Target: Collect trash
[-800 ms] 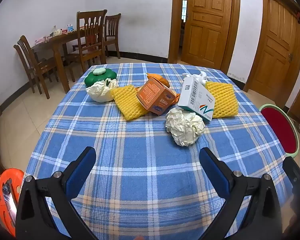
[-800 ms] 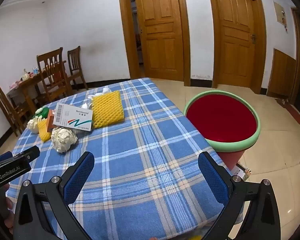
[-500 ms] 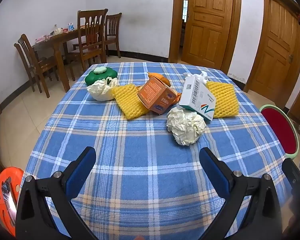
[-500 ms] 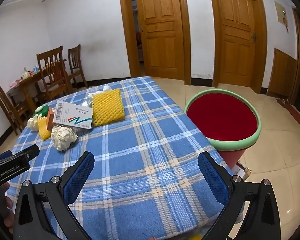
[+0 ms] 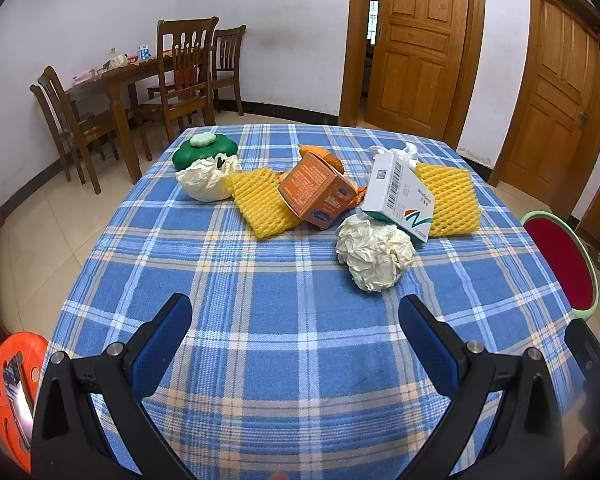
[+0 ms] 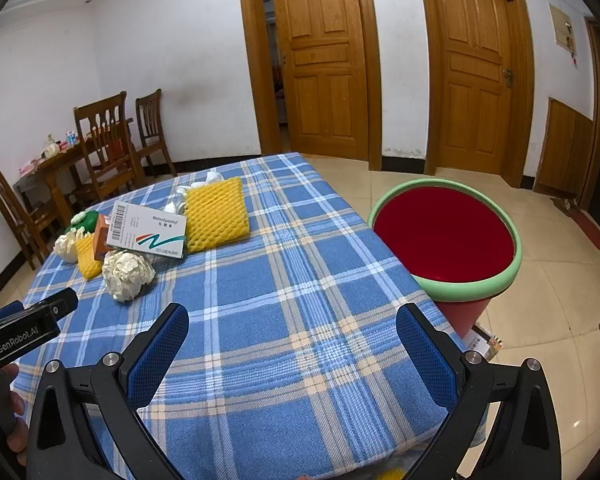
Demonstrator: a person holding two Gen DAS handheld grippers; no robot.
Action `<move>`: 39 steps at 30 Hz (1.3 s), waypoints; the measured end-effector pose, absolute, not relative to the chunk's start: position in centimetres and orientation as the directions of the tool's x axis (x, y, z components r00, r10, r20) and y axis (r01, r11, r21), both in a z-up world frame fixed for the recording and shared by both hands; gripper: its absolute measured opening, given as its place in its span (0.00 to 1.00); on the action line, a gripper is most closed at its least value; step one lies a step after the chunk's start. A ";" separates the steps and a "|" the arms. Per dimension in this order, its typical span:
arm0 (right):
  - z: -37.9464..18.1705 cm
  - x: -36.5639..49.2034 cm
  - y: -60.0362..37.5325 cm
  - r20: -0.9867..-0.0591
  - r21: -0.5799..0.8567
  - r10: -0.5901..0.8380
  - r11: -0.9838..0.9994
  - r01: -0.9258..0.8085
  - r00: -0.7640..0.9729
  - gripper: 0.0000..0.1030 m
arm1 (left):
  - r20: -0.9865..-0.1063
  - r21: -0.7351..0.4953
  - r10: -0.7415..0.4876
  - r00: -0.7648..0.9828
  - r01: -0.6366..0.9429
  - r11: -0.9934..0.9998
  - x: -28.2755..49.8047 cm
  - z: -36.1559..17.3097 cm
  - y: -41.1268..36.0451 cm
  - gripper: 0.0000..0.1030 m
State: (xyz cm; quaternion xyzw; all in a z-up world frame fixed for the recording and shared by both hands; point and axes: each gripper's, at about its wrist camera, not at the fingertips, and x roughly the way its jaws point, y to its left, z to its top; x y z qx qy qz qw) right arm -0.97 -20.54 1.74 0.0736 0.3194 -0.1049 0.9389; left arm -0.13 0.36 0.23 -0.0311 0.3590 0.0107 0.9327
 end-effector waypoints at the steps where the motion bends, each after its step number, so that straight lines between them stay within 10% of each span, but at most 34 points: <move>1: 1.8 -1.0 -20.5 -0.615 0.071 -0.150 0.967 0.244 0.774 1.00 | -0.670 -0.050 -0.003 0.742 -0.042 0.998 -0.1 0.2 0.3 0.98; 39: 1.2 -0.8 -20.6 -0.619 0.071 -0.149 0.967 0.244 0.771 1.00 | -0.672 -0.051 -0.003 0.740 -0.043 0.998 0.0 0.1 0.3 0.98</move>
